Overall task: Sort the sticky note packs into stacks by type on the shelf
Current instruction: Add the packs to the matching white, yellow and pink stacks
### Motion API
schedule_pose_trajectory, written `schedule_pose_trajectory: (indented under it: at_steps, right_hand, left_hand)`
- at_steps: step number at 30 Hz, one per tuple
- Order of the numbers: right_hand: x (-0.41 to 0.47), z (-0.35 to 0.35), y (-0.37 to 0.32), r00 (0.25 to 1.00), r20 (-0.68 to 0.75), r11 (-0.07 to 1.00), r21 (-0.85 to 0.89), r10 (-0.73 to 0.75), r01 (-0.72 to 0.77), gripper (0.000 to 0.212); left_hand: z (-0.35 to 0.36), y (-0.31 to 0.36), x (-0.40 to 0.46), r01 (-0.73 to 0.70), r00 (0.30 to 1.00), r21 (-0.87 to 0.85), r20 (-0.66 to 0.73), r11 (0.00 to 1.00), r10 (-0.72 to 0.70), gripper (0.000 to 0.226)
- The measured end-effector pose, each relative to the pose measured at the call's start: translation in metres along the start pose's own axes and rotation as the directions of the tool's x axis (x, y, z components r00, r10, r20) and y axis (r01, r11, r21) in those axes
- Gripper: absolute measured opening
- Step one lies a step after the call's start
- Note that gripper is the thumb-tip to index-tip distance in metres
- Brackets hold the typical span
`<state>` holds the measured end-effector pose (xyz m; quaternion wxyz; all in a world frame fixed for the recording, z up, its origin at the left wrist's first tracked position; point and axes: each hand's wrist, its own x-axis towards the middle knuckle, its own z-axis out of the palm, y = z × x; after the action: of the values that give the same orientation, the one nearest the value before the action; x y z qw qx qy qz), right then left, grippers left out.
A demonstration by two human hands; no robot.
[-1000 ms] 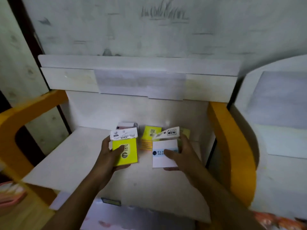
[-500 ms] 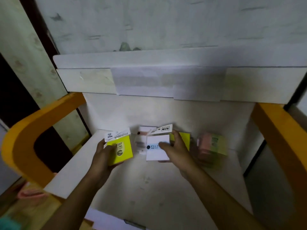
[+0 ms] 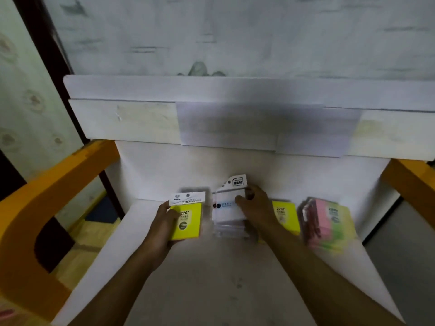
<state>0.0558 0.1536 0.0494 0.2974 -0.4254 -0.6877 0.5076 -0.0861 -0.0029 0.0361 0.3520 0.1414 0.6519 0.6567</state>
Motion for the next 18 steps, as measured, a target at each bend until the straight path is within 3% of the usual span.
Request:
schedule_pose_trajectory:
  at_steps: [8, 11, 13, 15, 18]
  right_hand:
    - [0.005, 0.004, 0.003, 0.997, -0.040, 0.942, -0.331, -0.073, 0.055, 0.034]
    - [0.004, 0.003, 0.008, 0.989, -0.068, 0.900, -0.426, -0.134, 0.093, 0.048]
    - [-0.003, 0.002, 0.006, 0.968, -0.113, 0.905, -0.393, -0.223, 0.162, 0.048]
    - [-0.015, 0.001, -0.001, 0.950, -0.140, 0.925, -0.307, -0.278, 0.225, 0.033]
    - [-0.035, -0.002, -0.014, 0.993, 0.068, 0.995, -0.019, -0.099, 0.101, 0.020]
  left_hand:
    - [-0.001, 0.010, 0.004, -0.011, 0.996, -0.021, 0.093, 1.000, 0.013, 0.028]
    - [0.002, 0.013, 0.003, -0.018, 0.990, -0.050, 0.141, 0.999, 0.025, 0.031]
    - [0.003, 0.016, 0.000, -0.026, 0.984, -0.084, 0.172, 0.996, 0.040, 0.034]
    - [0.005, 0.019, -0.002, -0.035, 0.976, -0.120, 0.209, 0.992, 0.060, 0.035]
    - [0.019, 0.025, -0.006, -0.046, 0.961, -0.154, 0.262, 0.987, 0.085, 0.033]
